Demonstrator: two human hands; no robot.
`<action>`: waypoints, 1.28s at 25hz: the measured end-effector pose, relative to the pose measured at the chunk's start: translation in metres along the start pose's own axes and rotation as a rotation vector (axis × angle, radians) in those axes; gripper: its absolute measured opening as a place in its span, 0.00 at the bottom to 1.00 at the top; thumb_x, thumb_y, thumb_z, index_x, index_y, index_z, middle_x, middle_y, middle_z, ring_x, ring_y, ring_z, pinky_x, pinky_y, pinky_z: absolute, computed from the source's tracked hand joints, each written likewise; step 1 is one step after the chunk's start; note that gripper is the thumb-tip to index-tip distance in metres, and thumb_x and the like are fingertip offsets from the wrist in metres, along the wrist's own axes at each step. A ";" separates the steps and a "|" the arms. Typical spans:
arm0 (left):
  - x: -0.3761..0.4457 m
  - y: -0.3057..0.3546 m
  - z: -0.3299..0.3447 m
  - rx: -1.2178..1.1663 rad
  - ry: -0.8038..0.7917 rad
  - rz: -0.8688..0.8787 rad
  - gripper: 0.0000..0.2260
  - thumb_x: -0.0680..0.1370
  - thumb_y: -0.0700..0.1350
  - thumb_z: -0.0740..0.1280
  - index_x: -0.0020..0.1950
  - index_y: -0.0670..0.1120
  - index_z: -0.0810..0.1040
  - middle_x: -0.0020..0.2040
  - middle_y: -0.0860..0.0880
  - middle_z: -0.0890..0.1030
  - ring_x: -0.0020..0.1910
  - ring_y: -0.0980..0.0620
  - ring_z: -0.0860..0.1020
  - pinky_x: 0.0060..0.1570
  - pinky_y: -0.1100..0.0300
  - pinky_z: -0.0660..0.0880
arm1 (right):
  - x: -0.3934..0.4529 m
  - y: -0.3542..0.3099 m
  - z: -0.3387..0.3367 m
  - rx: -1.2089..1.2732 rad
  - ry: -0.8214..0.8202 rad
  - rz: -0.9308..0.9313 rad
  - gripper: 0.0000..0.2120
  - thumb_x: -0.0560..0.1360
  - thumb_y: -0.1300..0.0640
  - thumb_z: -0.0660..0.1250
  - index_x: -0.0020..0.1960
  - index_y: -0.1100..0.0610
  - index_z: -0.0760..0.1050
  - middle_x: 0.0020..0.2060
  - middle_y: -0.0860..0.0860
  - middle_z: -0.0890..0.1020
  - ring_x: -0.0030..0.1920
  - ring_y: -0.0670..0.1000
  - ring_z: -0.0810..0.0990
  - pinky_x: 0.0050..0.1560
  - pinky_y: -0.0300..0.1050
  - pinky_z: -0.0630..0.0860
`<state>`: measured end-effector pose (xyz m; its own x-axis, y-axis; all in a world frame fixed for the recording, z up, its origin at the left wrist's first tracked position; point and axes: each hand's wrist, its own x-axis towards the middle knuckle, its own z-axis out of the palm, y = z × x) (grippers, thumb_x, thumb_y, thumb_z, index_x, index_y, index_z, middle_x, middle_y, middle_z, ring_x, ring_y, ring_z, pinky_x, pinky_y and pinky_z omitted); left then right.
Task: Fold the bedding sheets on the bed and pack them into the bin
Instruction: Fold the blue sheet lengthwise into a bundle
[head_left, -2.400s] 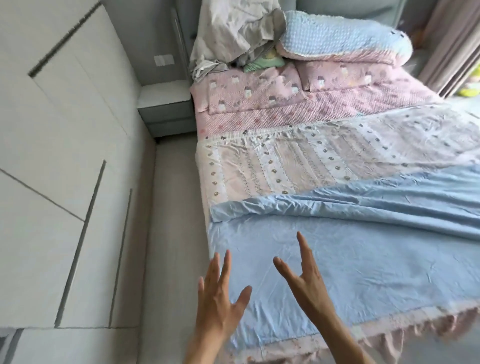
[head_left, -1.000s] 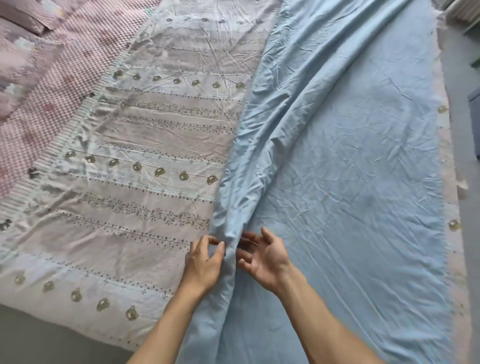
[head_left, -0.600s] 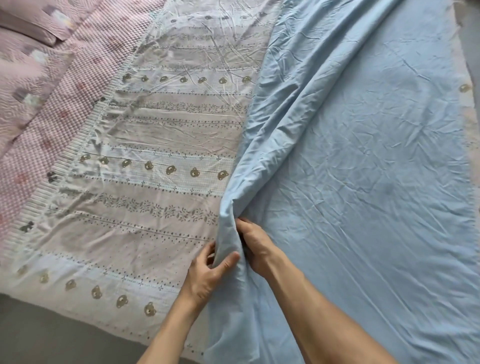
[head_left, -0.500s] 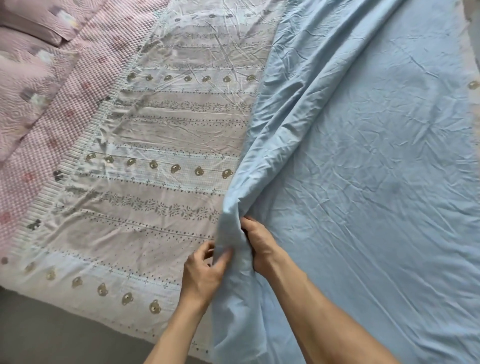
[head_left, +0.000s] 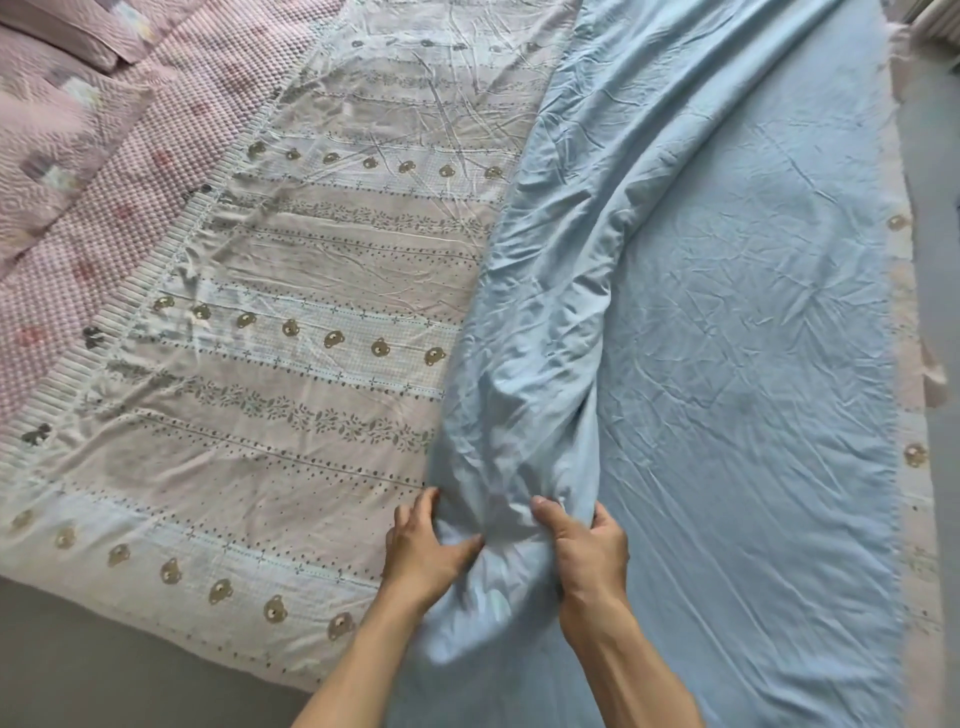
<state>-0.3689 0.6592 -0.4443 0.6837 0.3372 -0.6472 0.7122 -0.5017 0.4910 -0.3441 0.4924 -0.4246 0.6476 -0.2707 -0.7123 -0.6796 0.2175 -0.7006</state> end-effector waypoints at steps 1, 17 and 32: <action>-0.002 0.006 0.004 0.088 0.036 -0.015 0.36 0.72 0.58 0.72 0.75 0.53 0.62 0.69 0.46 0.65 0.67 0.44 0.68 0.67 0.51 0.68 | -0.005 -0.003 -0.020 -0.036 0.031 -0.026 0.07 0.65 0.60 0.78 0.37 0.59 0.80 0.34 0.53 0.85 0.36 0.56 0.83 0.41 0.55 0.80; -0.004 0.012 0.018 0.297 0.010 -0.042 0.35 0.78 0.53 0.67 0.79 0.53 0.52 0.72 0.43 0.59 0.70 0.39 0.61 0.70 0.47 0.62 | 0.005 -0.025 -0.110 0.327 -0.453 0.558 0.09 0.72 0.51 0.65 0.39 0.54 0.80 0.36 0.57 0.81 0.37 0.53 0.80 0.46 0.46 0.77; -0.057 0.036 0.093 0.506 -0.142 0.214 0.32 0.76 0.50 0.67 0.77 0.59 0.57 0.80 0.53 0.45 0.79 0.47 0.46 0.73 0.50 0.57 | 0.006 0.003 -0.188 0.368 -0.389 0.614 0.16 0.75 0.55 0.61 0.50 0.63 0.85 0.47 0.61 0.85 0.44 0.58 0.85 0.49 0.52 0.79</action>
<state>-0.3974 0.5479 -0.4439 0.7514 0.0925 -0.6533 0.3709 -0.8782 0.3021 -0.4069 0.3149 -0.4232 0.3158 0.3273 -0.8906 -0.8392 0.5342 -0.1013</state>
